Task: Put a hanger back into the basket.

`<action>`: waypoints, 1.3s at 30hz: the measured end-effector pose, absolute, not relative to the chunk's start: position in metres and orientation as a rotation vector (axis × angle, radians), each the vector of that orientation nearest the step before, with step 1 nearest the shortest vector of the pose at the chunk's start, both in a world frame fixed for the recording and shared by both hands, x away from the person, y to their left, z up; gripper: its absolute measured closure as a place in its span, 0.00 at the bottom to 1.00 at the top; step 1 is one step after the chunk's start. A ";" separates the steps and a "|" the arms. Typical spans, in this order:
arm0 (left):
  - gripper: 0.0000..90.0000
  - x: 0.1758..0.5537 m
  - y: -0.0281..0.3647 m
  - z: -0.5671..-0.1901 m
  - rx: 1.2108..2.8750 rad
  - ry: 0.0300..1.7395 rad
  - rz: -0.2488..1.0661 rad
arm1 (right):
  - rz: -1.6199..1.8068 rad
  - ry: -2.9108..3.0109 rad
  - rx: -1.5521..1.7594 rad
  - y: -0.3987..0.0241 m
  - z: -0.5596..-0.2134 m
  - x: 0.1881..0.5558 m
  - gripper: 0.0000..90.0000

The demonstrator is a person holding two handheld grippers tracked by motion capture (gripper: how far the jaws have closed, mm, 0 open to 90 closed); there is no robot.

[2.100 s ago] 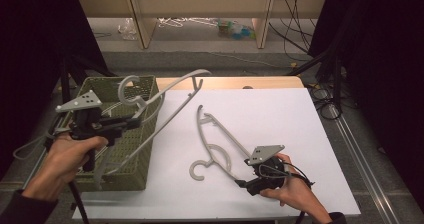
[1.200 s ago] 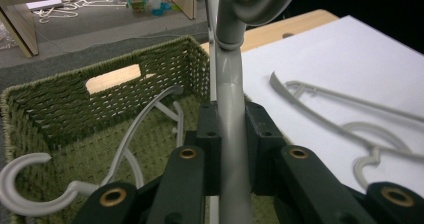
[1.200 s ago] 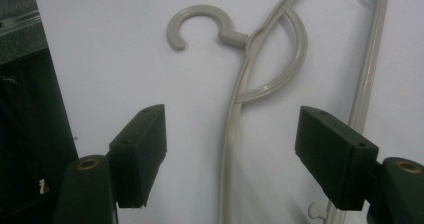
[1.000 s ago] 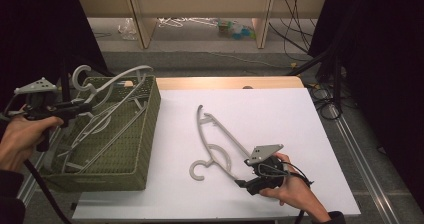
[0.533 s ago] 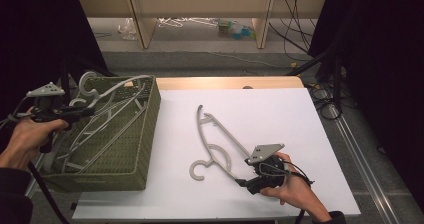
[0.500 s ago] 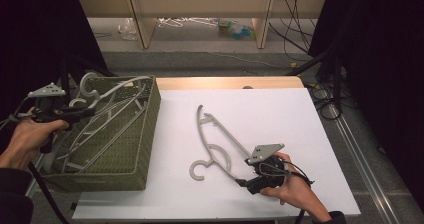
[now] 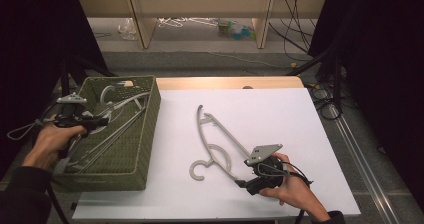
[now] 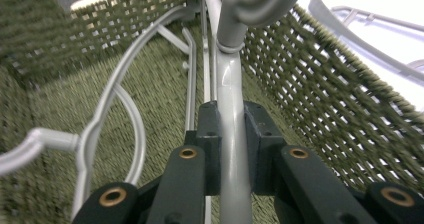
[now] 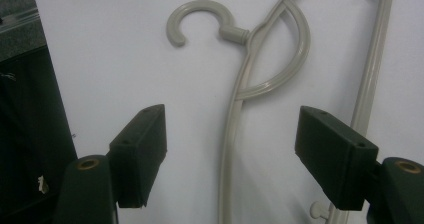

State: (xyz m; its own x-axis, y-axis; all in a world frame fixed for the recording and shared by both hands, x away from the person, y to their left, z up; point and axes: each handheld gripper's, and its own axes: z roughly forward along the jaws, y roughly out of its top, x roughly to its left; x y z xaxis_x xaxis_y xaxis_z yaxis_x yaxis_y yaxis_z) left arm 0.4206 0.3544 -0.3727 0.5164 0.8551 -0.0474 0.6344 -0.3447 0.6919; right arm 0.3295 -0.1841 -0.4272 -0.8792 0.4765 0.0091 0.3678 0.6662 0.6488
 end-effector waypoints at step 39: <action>0.59 0.368 0.376 -0.361 1.726 1.387 0.654 | 0.996 2.713 0.737 -0.186 -0.432 0.332 0.31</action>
State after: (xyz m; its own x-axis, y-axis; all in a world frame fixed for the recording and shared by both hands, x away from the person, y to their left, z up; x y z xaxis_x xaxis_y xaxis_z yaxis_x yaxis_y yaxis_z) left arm 0.3676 0.3764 -0.3605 0.2621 0.9609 -0.0898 0.5416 -0.0695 0.8378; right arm 0.3323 -0.1856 -0.4321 -0.8660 0.4997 0.0202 0.3941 0.6571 0.6426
